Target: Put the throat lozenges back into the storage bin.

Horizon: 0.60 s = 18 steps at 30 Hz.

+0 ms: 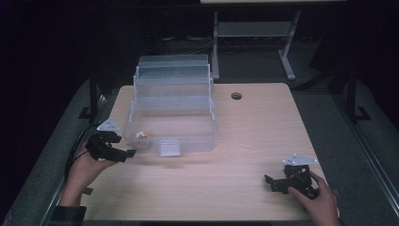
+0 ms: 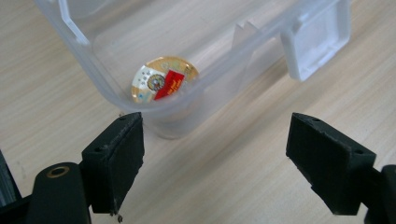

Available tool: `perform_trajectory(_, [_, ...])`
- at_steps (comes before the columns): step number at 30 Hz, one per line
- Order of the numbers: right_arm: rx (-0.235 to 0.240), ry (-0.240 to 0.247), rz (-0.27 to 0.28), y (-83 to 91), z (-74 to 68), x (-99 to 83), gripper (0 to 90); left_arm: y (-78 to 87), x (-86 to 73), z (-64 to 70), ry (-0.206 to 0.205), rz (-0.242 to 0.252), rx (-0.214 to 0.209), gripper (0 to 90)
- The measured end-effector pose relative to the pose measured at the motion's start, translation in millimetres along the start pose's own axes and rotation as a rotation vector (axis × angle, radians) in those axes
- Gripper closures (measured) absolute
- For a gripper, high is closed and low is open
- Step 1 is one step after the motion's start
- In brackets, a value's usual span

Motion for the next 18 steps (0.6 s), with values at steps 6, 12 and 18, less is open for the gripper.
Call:
perform_trajectory(6, [0.0,0.0,0.0,0.0,0.0,0.0,0.0,-2.6,-10.7,6.5,0.005,-0.001,-0.003,18.4])
perform_trajectory(12, [0.0,0.0,0.0,0.0,0.0,0.0,0.0,-7.1,-22.6,12.3,0.013,0.005,-0.011,18.3])
perform_trajectory(18, [0.0,0.0,0.0,0.0,0.0,0.0,0.0,-12.7,-32.1,18.5,0.013,0.014,-0.011,18.1])
Point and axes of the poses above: each handheld gripper's, and its own axes: y roughly backward along the jaws, x roughly out of its top, z roughly to its right, the point moved 4 cm from there along -y, roughly forward along the jaws, and after that the axes turned 1 degree about x, right-handed, at the moved point
